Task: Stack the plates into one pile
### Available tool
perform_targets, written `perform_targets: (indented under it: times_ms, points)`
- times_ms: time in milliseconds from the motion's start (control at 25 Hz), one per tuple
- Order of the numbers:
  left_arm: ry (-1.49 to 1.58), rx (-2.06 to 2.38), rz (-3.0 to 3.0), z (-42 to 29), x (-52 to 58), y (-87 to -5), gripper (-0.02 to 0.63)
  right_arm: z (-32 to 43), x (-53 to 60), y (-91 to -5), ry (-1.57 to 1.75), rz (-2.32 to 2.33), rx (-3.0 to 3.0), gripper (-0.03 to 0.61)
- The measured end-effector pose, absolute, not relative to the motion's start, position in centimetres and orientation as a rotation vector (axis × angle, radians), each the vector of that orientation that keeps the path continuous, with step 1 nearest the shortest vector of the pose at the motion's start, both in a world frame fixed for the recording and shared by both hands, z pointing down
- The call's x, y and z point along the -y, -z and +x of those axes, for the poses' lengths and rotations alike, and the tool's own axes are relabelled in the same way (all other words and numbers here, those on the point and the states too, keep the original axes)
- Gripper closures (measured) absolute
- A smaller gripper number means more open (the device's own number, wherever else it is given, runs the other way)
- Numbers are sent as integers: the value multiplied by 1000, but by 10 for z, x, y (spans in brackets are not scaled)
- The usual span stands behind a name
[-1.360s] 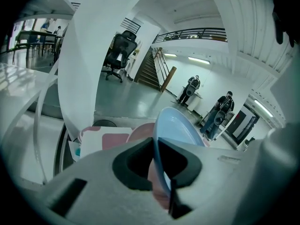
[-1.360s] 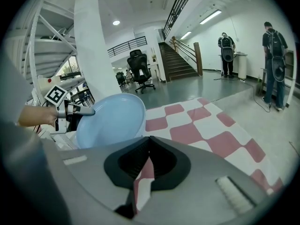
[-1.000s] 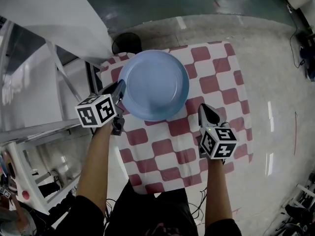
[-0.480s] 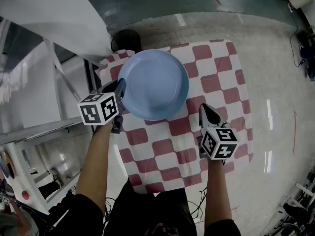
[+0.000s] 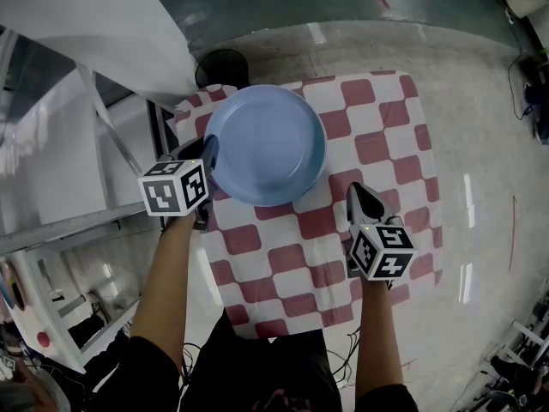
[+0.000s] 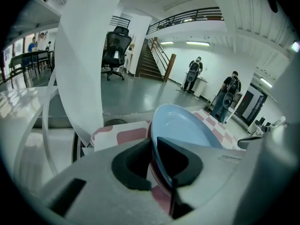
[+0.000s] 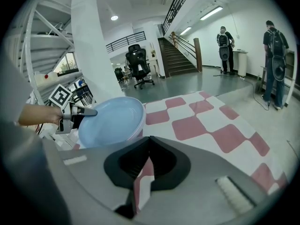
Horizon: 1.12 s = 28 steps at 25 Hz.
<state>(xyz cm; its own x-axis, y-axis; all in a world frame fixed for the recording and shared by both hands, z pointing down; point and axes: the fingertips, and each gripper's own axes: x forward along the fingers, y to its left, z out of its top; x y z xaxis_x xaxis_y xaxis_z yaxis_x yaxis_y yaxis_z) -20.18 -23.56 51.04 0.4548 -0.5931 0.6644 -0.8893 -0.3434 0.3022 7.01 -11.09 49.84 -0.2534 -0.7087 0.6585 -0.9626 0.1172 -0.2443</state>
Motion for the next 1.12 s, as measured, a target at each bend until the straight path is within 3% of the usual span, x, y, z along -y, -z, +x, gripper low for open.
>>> perform_targets:
  times_ms: [720,800,920,1120]
  points:
    - [-710,1306,2160,-218,237,-497,543,60,121,-490,-895,1612,2045,572]
    - [-709,1311,2180,-221,234,-493,553,55,123,-487,-888,1607,2061,572]
    - [-679,1305,2198,-223,229,-487,617,47,127,-482,-870,1600,2098,572]
    - [-651,1324,2213,-228,217,-480,618,30,130,-474,-848,1569,2157,572]
